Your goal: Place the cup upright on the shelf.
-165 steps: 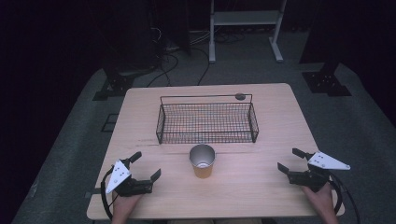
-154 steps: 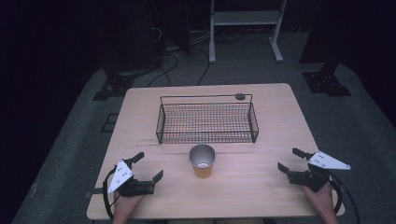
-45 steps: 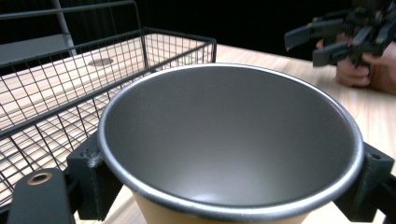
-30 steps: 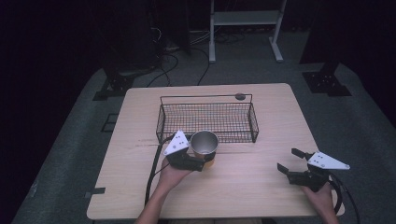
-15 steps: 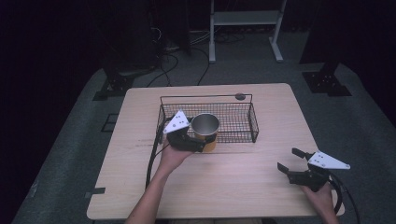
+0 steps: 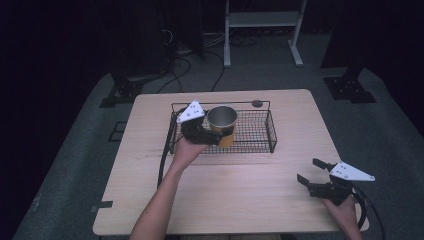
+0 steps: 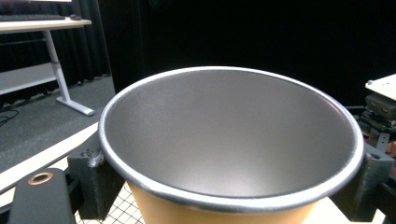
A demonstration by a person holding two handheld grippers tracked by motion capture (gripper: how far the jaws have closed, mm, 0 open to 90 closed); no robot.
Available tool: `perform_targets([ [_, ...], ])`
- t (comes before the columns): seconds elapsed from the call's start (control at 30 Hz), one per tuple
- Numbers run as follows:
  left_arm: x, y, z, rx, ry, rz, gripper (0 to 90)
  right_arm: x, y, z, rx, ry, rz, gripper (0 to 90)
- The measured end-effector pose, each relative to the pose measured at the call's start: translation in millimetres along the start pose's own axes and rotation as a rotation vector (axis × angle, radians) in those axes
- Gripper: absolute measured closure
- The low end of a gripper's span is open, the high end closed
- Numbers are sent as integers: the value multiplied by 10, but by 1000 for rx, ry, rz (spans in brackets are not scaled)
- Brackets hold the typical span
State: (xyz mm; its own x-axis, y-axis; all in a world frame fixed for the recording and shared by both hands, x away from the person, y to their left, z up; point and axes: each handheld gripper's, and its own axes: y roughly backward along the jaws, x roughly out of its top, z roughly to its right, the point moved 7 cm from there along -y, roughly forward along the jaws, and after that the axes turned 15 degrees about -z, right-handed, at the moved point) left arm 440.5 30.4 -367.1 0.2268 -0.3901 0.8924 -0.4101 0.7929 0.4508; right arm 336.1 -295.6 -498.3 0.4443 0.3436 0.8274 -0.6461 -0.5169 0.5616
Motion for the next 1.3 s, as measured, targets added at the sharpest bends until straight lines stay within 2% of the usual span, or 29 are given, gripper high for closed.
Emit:
perform_targets([
  [0.23, 52, -103, -115, -12, -17, -19, 125, -2, -9, -10, -1, 2, -9, 127],
  [0.3, 77, -119, -143, -13, -25, -6, 125, -1, -12, -19, -3, 12, -9, 127],
  [0.4, 106, -144, -191, -25, -15, -10, 124, 0, -9, -13, -1, 5, -8, 127],
  [0.77, 199, -249, -365, -40, -25, -26, 124, 1, -5, -4, 1, 1, -4, 127],
  [0.93, 192, -324, -452, -47, -33, -45, 124, 1, -5, -3, 1, 1, -4, 127],
  [1.03, 169, -367, -516, -64, -16, -45, 124, 1, -4, -2, 2, 1, -3, 127],
  [1.13, 132, -424, -579, -50, -23, -53, 123, 1, -5, -3, 1, 2, -4, 127],
  [1.3, 64, -495, -641, -74, -17, -48, 123, 3, -2, 2, 4, -7, -1, 127],
])
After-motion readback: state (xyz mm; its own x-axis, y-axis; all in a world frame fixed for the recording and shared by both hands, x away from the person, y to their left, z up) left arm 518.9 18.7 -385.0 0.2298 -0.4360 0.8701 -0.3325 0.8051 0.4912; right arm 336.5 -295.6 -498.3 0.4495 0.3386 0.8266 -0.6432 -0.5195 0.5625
